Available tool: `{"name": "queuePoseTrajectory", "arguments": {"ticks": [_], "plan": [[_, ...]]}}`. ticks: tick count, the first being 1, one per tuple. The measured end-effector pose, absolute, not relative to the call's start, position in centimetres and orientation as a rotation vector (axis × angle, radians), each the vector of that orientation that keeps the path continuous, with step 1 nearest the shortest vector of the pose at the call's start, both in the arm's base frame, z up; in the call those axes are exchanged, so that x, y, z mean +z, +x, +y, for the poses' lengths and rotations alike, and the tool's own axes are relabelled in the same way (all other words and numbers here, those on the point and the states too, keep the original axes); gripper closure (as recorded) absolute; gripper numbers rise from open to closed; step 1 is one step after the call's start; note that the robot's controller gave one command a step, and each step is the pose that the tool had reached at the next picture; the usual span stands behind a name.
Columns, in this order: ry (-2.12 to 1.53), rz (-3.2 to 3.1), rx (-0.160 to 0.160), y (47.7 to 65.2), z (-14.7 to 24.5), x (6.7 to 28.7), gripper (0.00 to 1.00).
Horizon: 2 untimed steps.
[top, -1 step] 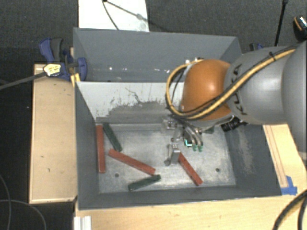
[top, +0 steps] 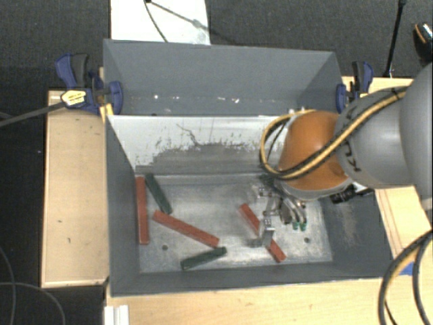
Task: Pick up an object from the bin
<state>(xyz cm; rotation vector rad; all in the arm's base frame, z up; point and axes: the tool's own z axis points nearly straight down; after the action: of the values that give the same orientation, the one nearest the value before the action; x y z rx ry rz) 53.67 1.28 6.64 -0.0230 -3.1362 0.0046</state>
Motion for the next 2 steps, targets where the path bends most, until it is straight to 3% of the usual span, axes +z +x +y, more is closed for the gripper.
{"name": "queuePoseTrajectory", "arguments": {"ticks": [1,2], "plan": [[-0.153,-3.137,-0.001,51.3,1.7,10.1,0.00],[-0.361,-3.117,0.000,49.7,0.9,11.5,0.00]]}}
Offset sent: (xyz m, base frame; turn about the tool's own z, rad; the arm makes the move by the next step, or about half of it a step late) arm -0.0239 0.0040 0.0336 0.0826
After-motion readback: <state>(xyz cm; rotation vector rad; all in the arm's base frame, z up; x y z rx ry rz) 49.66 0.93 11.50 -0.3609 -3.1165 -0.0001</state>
